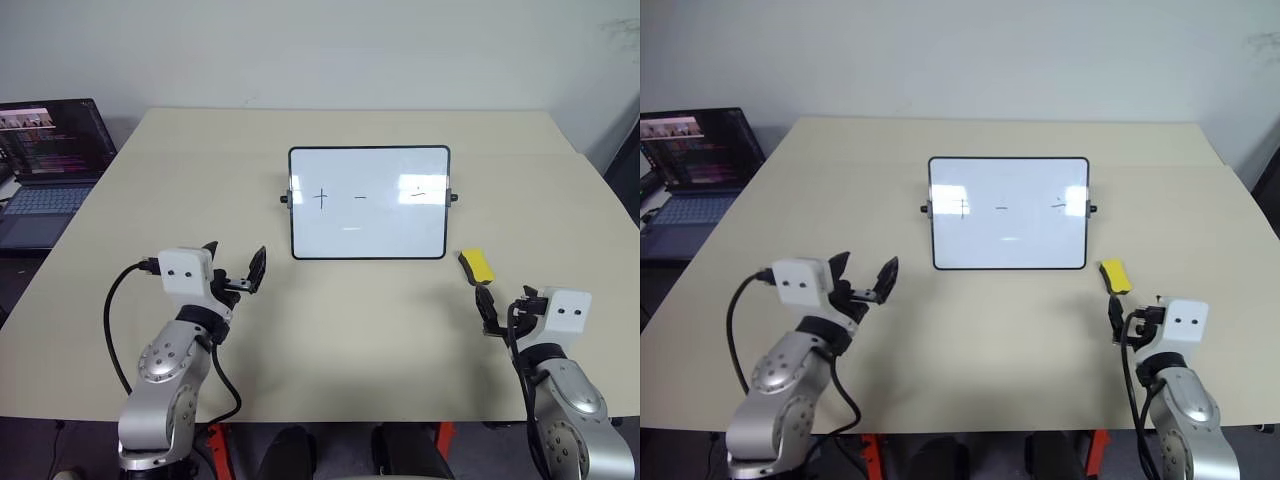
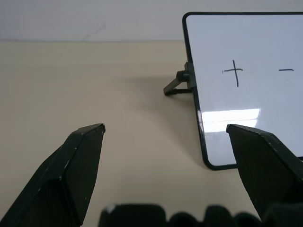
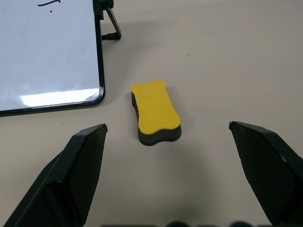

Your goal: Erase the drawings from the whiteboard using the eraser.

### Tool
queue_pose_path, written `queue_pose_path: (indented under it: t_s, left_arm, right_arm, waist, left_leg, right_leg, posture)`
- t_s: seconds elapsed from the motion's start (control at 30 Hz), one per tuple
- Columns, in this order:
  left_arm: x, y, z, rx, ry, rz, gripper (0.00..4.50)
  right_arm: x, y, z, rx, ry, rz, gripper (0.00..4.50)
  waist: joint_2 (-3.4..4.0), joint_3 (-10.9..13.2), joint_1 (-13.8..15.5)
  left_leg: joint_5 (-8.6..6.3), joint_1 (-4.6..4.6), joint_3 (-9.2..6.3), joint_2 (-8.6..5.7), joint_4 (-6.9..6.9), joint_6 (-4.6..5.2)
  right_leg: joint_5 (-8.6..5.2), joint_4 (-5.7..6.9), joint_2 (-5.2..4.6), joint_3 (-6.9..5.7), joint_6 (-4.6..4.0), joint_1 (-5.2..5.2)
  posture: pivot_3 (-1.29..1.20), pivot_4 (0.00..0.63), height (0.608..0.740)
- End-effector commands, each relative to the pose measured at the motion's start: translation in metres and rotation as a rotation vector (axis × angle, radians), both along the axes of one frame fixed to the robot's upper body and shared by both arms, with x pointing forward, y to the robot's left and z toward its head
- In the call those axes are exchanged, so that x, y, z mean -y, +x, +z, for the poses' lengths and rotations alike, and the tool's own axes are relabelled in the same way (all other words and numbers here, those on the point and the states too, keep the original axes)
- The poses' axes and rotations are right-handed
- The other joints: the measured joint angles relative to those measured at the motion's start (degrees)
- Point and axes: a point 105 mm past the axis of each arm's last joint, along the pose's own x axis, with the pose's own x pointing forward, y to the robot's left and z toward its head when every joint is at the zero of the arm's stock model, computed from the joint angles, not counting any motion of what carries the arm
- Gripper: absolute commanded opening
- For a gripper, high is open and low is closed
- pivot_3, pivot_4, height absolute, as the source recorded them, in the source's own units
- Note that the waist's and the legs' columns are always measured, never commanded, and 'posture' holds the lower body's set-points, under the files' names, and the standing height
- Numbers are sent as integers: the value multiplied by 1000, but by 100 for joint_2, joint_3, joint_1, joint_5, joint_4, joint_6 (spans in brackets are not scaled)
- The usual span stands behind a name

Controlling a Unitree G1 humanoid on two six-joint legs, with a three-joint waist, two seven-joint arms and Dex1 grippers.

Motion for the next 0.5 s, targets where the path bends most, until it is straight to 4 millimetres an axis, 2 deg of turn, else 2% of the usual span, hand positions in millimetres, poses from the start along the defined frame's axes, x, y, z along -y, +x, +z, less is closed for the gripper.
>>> queue_pose_path:
  t_s: [0.03, 0.23, 0.5]
  left_arm:
    - [-2, 8, 16, 17, 3, -66, 4500]
    - [10, 20, 23, -68, 26, -283, 4500]
    - [31, 23, 33, -147, 60, -518, 4500]
  right_arm:
    - [-3, 2, 19, 65, -18, 11, 4455]
    - [-5, 12, 24, 64, -6, 28, 4455]
    - [-9, 24, 32, 79, -3, 56, 4455]
  waist:
    - [0, 0, -3]
    - [0, 0, -4]
    - [0, 2, -13]
  left_leg:
    - [0, 1, 1, 0, 0, 0]
    - [0, 0, 1, -1, 0, 0]
    - [0, -3, -1, -1, -1, -1]
  right_leg:
    - [0, 1, 0, 1, 0, 0]
    - [0, -1, 0, 0, 0, -1]
    - [0, -3, 0, 0, 0, -3]
  posture:
    - [0, 150, 740]
    - [0, 150, 740]
    - [0, 150, 740]
